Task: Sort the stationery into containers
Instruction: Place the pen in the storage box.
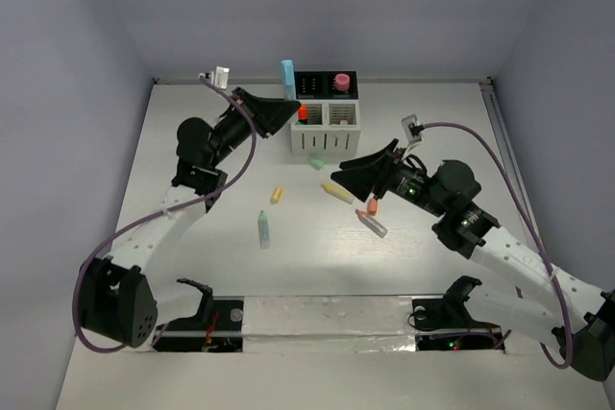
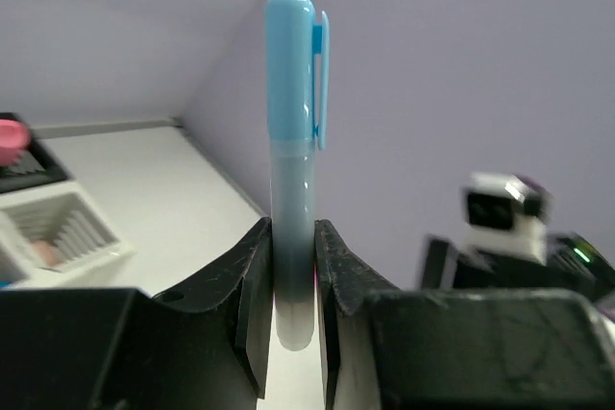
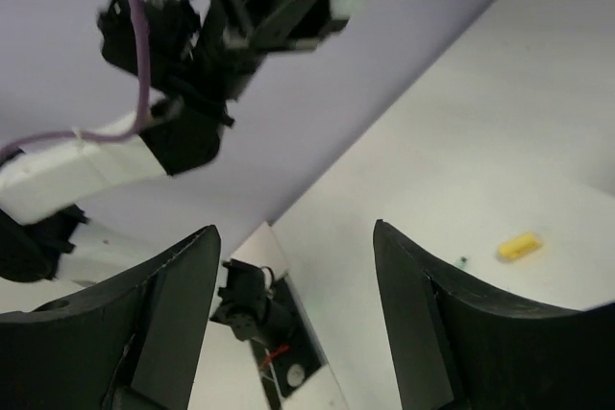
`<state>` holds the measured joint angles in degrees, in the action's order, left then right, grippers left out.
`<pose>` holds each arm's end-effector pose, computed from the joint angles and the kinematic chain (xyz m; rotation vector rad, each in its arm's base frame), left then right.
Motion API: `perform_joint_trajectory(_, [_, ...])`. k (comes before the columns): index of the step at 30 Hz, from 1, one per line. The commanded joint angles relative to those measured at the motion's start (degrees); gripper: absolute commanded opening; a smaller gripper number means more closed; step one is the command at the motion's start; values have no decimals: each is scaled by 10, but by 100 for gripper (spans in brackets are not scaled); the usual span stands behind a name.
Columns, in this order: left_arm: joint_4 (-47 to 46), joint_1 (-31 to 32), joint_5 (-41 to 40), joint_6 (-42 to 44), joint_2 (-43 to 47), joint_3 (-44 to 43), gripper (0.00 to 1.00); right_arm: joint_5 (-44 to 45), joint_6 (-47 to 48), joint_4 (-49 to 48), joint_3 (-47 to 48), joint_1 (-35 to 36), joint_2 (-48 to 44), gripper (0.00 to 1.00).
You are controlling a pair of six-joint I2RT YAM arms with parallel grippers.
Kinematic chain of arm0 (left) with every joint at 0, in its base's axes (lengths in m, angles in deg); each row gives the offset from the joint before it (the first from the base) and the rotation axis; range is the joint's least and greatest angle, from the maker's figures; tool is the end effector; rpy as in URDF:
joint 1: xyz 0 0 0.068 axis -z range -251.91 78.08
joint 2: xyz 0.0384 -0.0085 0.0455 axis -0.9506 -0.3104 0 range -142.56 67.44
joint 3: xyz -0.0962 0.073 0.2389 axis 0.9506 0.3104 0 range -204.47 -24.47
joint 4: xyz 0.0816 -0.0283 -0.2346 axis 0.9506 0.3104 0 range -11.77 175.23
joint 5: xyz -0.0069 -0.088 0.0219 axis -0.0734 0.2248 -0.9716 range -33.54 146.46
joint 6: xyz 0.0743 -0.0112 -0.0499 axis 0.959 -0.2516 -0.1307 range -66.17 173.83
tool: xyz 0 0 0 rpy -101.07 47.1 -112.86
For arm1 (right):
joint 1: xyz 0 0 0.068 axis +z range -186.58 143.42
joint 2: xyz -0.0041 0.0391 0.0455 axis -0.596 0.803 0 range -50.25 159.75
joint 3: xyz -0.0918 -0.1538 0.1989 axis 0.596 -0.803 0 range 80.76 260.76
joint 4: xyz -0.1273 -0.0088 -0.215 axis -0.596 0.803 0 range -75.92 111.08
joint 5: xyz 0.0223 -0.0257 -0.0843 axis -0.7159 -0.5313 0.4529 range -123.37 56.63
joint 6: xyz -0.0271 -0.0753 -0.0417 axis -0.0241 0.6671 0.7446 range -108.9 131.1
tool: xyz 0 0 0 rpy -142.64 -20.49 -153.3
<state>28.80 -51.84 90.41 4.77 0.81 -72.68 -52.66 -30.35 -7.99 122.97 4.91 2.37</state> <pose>0.2455 -0.1377 0.4070 0.2967 1.2024 -1.3672 0.1694 0.1854 0.3663 -0.3143 1.5041 1.4143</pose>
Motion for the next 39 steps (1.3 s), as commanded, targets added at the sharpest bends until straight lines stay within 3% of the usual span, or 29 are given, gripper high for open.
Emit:
perform_joint_trajectory(1, [79,3,-105,98,-49,-85,0,46,73,125,-11,-8,-3,70])
perform_joint_trajectory(6, [126,3,-196,207,-168,-194,0,85,89,157,-58,-19,-20,70])
perform_joint_trajectory(14, [164,3,-214,308,-352,-357,0,89,88,150,-90,-24,-28,70])
perform_joint_trajectory(25, [165,8,-193,325,-529,-502,0,88,98,148,-100,-29,-39,70])
perform_joint_trajectory(39, [174,19,-185,347,-616,-586,8,91,109,151,-95,-34,-35,70])
